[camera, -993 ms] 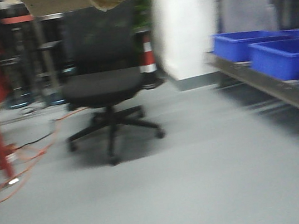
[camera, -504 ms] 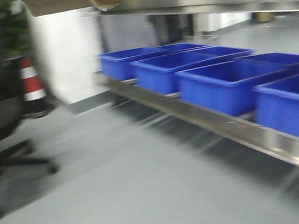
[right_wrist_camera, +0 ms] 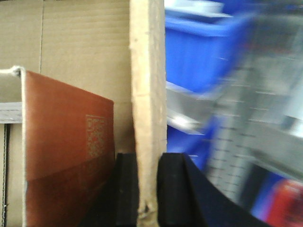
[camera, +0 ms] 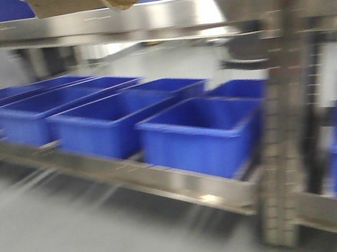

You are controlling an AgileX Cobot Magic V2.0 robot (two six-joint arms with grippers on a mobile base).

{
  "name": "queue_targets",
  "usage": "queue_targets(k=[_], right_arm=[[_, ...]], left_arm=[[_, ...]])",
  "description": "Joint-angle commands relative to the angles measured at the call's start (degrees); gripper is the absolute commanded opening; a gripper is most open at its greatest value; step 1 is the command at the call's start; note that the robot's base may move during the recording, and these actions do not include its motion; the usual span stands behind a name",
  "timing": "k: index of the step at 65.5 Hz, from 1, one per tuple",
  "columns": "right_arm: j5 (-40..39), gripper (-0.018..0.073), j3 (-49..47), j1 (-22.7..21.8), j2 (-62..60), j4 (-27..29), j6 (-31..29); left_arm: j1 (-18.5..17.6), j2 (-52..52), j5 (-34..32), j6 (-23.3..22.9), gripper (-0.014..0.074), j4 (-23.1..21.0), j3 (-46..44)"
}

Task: Stack two boxes on right shelf middle
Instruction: 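Carry the boxes with both grippers toward the steel shelf with blue bins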

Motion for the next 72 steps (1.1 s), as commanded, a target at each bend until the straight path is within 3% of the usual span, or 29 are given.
queue_targets(k=[1,72], right_arm=[[-3.94,-0.0160,-0.62,-0.28,-0.80,-0.81,0.34],[-3.94,-0.0160,-0.62,-0.28,-0.80,-0.81,0.34]], left_arm=[[0.05,-0.80,-2.41,-0.01,-0.0111,0.63,-0.82],[0.05,-0.80,-2.41,-0.01,-0.0111,0.63,-0.82]])
